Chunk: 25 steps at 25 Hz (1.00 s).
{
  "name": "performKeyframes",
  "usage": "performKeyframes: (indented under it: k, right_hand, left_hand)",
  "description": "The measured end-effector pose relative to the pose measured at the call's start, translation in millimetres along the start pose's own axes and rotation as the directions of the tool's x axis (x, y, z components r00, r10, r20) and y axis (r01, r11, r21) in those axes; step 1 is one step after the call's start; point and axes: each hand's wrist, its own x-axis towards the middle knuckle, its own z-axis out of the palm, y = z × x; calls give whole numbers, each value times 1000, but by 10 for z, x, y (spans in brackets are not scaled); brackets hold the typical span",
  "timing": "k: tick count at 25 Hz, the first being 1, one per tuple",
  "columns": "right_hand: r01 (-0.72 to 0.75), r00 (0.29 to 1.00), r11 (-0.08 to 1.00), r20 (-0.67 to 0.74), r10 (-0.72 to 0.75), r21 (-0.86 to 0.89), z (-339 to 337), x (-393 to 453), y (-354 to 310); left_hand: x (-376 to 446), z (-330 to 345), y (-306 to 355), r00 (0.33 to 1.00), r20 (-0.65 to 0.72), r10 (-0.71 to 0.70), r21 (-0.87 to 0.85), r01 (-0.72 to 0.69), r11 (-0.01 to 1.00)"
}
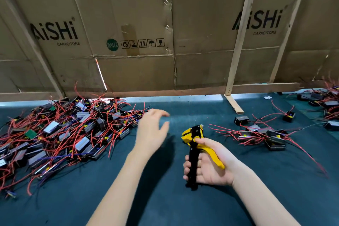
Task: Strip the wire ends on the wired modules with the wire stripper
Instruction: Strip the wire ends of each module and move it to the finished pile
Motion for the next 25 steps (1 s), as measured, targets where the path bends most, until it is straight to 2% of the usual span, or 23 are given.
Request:
performKeyframes:
  k: [2,4,6,9,11,12,13,15,16,17,20,23,24,25]
  right_hand:
    - [-4,1000,1000,-5,4,-7,2,1,2]
    - [-8,1000,1000,-5,8,-9,5,1,5]
    - [-5,1000,1000,-7,5,-7,7,-1,7]
    - [1,1000,1000,-14,-2,-5,-1,-9,9]
    - [3,1000,1000,-17,-4,-12,-2,-15,5]
    - [1,1000,1000,-16,-1,-19,5,-19,5]
    - [-1,1000,1000,-14,1,-26,13,-22,6]
    - [3,1000,1000,-10,-3,-28,13,-22,9]
    - [6,1000,1000,-12,-6,-25,6,-22,9]
    - [7,1000,1000,-15,-7,-24,2,-23,7]
    - [1,1000,1000,-18,-2,-28,21,-27,4]
    - [6,1000,1000,-15,-7,-22,16,-23,8]
    - [9,1000,1000,-15,-9,-21,12,-23,8]
    - [10,1000,1000,-16,-10,-23,10,-25,6]
  left_hand:
    - [-70,-132,-402,985,-120,-120,326,154,933]
    - [-152,-194,-650,955,-136,-263,495,295,817]
    - [-204,-180,-757,933,-97,-347,571,338,748]
    - [-217,-178,-739,940,-114,-321,601,323,731]
    - [-226,-204,-681,955,-135,-265,567,294,770]
    - [-237,-221,-654,967,-104,-232,516,252,819]
    - [-247,-237,-624,979,-35,-200,414,196,889]
    - [-266,-242,-547,980,159,-122,47,116,992]
    - [-277,-227,-506,970,230,-71,-103,97,990]
    - [-280,-202,-472,965,261,-28,-182,78,980]
    - [-286,-143,-457,972,235,-19,-197,67,978]
    - [-280,-123,-510,937,324,-131,-67,161,985]
    - [-276,-116,-519,935,314,-166,-27,184,983]
    - [-270,-114,-524,948,240,-208,-24,220,975]
